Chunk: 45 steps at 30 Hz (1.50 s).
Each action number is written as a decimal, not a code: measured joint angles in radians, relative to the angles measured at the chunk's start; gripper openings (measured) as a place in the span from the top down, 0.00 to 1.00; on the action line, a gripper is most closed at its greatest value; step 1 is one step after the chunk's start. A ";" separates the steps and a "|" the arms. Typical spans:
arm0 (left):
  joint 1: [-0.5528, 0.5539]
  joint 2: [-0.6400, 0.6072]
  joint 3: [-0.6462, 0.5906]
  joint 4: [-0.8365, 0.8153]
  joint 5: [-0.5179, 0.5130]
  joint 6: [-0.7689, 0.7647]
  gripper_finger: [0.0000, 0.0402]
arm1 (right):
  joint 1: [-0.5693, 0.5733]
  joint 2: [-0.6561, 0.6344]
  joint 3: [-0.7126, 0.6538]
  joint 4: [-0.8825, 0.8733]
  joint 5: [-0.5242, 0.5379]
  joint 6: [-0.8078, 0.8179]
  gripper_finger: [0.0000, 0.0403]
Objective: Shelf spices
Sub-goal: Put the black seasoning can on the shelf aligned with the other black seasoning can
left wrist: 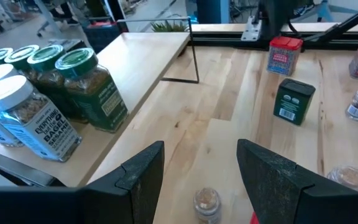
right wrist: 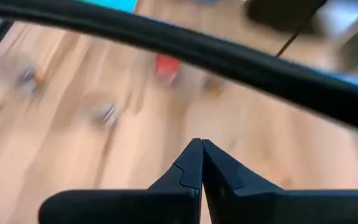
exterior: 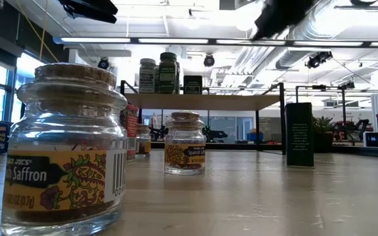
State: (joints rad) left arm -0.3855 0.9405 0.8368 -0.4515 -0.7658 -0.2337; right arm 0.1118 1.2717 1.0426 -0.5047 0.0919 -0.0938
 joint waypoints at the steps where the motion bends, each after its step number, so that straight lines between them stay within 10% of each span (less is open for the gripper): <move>1: -0.002 0.000 0.000 0.001 -0.005 0.000 0.51 | 0.016 -0.004 -0.024 -0.018 -0.007 0.014 0.99; 20: 0.002 0.000 0.000 0.011 -0.006 0.000 0.51 | 0.030 0.034 -0.230 -0.100 -0.153 -0.295 0.35; 31: 0.026 0.000 0.000 0.033 0.008 0.001 0.51 | 0.012 0.221 -0.221 0.051 -0.276 -0.342 0.37; 37: 0.026 0.000 0.000 0.033 0.008 0.001 0.51 | 0.005 0.224 -0.203 0.097 -0.253 -0.167 0.65; 45: 0.026 0.000 0.000 0.040 0.005 0.018 0.51 | -0.110 0.221 0.132 -0.010 -0.059 -0.158 0.73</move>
State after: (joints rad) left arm -0.3595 0.9405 0.8368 -0.4118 -0.7610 -0.2157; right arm 0.0018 1.4925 1.1745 -0.5149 0.0328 -0.2518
